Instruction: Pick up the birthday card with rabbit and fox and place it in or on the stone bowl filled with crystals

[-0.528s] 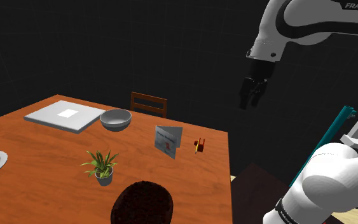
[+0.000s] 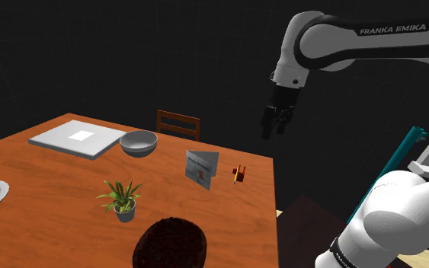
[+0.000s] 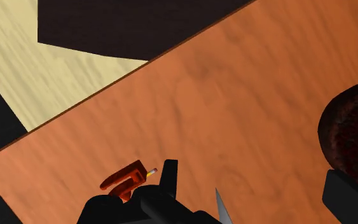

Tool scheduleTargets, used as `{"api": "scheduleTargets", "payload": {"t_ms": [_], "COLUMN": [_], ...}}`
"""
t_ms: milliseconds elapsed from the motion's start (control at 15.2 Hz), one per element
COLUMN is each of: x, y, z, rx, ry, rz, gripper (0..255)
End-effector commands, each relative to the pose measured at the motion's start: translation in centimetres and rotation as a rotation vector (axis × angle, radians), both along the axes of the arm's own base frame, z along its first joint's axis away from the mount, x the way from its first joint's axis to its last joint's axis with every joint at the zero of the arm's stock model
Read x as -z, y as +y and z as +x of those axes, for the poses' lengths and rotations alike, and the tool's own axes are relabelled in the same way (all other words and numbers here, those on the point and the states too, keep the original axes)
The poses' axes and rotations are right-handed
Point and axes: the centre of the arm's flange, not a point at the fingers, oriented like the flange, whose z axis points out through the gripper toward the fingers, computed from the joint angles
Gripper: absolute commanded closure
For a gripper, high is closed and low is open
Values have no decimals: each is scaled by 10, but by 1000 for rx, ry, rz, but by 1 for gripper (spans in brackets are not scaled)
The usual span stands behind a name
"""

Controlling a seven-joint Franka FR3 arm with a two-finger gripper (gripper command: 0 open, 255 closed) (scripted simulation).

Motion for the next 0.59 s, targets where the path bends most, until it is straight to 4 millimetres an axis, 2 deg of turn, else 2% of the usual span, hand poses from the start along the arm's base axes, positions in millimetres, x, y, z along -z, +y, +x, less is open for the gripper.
{"api": "scheduleTargets", "payload": {"t_ms": [0,528], "x": [15,78], "y": [8,47], "z": [21,95], "rx": [-14,-67], "ry": [-11,-42], "rz": [-13,-64], "gripper": [0,0]}}
